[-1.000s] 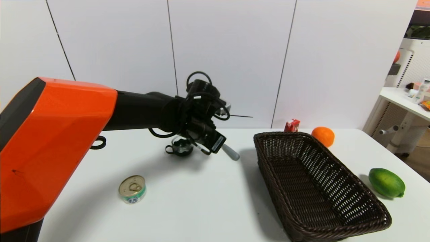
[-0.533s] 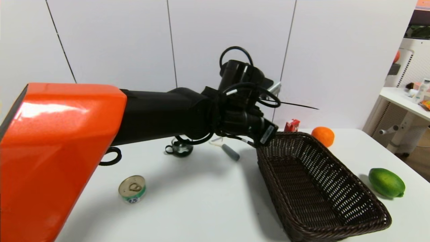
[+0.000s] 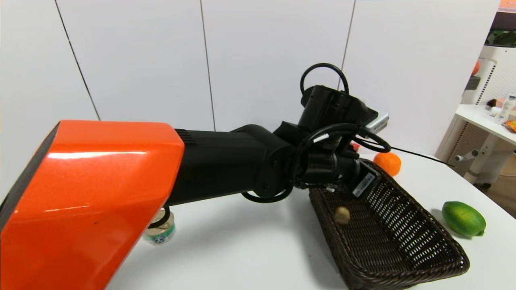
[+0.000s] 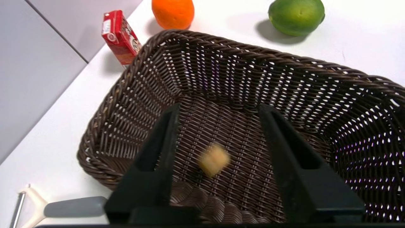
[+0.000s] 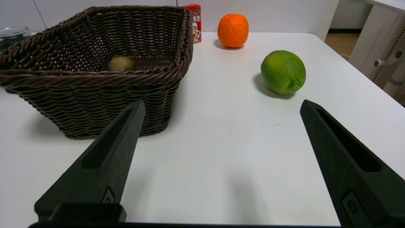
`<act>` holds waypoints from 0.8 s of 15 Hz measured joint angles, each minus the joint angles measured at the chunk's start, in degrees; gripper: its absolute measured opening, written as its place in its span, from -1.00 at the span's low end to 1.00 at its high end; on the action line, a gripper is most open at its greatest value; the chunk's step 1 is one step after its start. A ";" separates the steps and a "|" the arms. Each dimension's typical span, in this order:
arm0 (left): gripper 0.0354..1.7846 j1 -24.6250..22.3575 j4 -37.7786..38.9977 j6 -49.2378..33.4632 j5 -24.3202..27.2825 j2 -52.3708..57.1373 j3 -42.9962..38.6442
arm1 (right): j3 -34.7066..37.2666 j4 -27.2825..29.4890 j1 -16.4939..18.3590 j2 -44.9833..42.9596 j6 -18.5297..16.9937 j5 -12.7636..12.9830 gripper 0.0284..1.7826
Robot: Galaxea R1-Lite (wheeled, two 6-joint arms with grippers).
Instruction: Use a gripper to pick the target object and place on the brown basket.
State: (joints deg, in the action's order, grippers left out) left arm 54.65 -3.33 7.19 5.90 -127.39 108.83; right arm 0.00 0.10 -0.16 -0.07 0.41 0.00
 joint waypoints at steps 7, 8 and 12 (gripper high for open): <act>0.59 -0.61 -2.84 0.49 -0.09 9.47 -11.89 | 0.00 0.00 0.00 0.00 -0.12 0.00 0.90; 0.62 -1.84 -3.12 0.66 -0.10 13.78 -17.79 | 0.00 0.00 0.00 0.00 -0.06 0.00 0.90; 0.74 -14.54 -0.05 2.62 -0.26 36.46 -46.81 | 0.00 0.00 0.00 0.00 -0.11 0.00 0.90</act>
State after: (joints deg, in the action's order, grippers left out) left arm 40.11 -3.38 9.81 5.64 -90.93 62.01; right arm 0.00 0.10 -0.16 -0.07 0.30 0.00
